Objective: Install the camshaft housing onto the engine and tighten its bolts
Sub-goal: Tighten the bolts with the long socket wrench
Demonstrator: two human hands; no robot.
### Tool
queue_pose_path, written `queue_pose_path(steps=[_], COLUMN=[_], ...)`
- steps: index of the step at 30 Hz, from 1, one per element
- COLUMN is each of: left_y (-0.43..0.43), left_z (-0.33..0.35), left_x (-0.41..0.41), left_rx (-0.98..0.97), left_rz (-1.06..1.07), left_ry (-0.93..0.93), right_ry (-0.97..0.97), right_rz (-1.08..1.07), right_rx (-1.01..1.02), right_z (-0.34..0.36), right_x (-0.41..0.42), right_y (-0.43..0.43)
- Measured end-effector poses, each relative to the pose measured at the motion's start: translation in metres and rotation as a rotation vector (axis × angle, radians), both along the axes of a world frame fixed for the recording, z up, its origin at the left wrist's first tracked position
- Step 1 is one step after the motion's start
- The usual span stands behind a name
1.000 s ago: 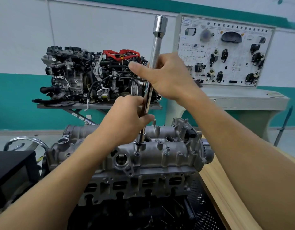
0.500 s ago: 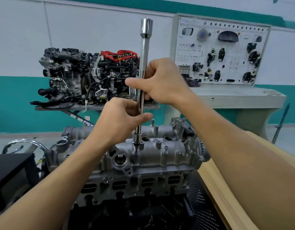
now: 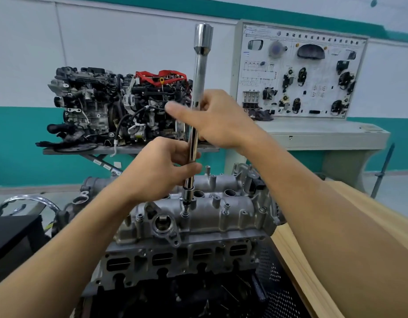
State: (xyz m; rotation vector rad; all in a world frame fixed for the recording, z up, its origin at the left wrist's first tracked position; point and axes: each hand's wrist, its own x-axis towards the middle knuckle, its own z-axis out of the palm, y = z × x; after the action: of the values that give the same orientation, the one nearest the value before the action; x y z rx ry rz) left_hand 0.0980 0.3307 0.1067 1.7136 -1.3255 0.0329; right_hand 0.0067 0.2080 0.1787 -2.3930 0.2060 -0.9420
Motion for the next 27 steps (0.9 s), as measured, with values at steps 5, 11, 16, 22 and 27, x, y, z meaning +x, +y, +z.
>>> queue_pose_path(steps=[5,11,16,22,27], left_y=[0.009,-0.004,-0.004,0.002,-0.007], left_z=[0.005,-0.003,0.0,0.003,-0.015], left_x=[0.008,-0.008,-0.01,0.004,-0.001], left_rx=[0.088,-0.119,-0.312,-0.195,-0.07], left_rz=[-0.28,-0.086,0.09,-0.18,-0.207], left_ry=[0.169,0.15,0.163,0.202,0.288], right_ry=[0.084,-0.201,-0.288,-0.058,-0.215], right_rz=[0.421,0.102,-0.02,0.394,0.252], right_rx=[0.206,0.067,0.062,0.294,0.182], right_z=[0.003,-0.008,-0.014,-0.005,-0.01], right_x=[-0.021,-0.004,0.004,-0.014,-0.004], right_y=[-0.015,-0.003,-0.001,-0.01,-0.002])
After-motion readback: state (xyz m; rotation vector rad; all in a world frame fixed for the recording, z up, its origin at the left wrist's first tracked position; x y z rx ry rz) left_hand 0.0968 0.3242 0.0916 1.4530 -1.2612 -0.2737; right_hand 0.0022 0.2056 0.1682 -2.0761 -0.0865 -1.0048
